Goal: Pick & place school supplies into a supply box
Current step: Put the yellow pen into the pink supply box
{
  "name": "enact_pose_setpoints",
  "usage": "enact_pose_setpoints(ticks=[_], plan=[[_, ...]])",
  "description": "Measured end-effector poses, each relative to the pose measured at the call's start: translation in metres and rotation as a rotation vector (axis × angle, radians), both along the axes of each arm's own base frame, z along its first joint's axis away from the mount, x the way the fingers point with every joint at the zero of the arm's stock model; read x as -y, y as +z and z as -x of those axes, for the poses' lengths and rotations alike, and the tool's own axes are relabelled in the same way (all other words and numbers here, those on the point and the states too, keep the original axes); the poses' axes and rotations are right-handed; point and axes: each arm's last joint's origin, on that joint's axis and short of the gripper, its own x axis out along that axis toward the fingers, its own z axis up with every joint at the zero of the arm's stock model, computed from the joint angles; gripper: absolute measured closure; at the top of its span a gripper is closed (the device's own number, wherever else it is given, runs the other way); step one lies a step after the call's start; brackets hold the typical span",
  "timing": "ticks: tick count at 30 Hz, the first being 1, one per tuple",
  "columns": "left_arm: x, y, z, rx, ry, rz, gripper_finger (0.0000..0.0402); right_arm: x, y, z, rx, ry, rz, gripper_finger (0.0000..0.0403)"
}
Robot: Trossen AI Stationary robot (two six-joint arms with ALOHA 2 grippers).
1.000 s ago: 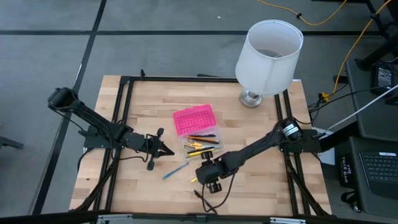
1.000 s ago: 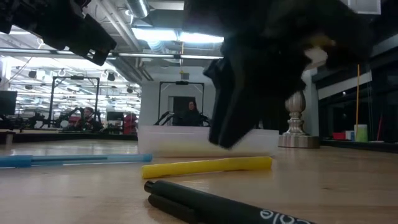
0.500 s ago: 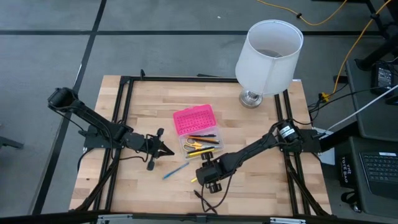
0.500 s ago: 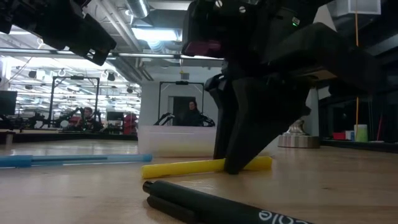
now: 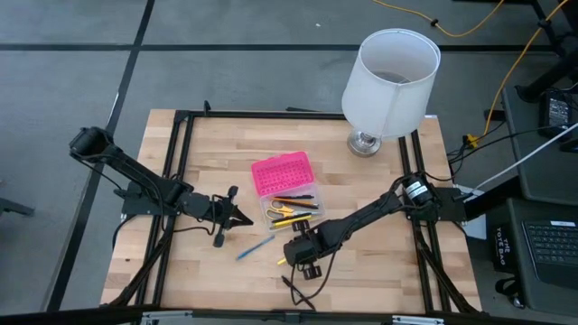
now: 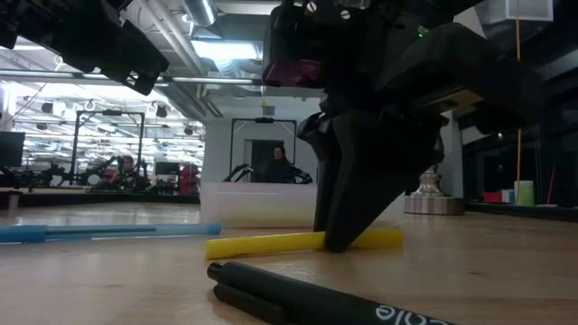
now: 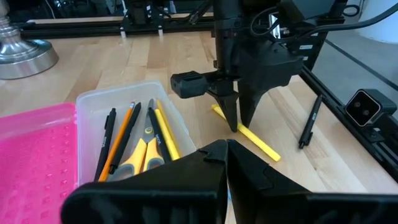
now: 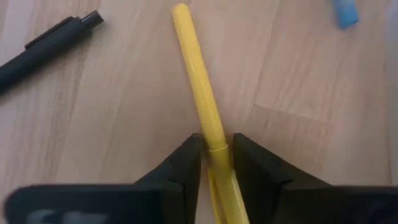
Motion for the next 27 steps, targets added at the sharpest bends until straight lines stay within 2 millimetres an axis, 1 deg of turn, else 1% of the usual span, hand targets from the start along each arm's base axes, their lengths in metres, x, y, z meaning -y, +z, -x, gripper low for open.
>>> enact_pose_setpoints(ticks=[6, 13, 18, 21, 24, 27], plan=[[0.000, 0.000, 0.000, 0.000, 0.000, 0.000, 0.0398, 0.000, 0.000, 0.000, -0.002, -0.001, 0.003, 0.0366], [0.000, 0.000, 0.000, 0.000, 0.000, 0.000, 0.0398, 0.000, 0.000, 0.001, -0.015, 0.002, -0.005, 0.0366], [0.000, 0.000, 0.000, 0.000, 0.000, 0.000, 0.0398, 0.002, 0.005, 0.006, -0.050, 0.014, -0.023, 0.0360], [0.000, 0.000, 0.000, 0.000, 0.000, 0.000, 0.0398, 0.004, 0.015, 0.012, -0.074, 0.023, -0.018, 0.0366], [0.000, 0.000, 0.000, 0.000, 0.000, 0.000, 0.0398, 0.006, 0.030, 0.017, -0.067, 0.044, -0.012, 0.0366], [0.000, 0.000, 0.000, 0.000, 0.000, 0.000, 0.0398, 0.008, 0.038, 0.020, -0.064, 0.061, -0.002, 0.0366]])
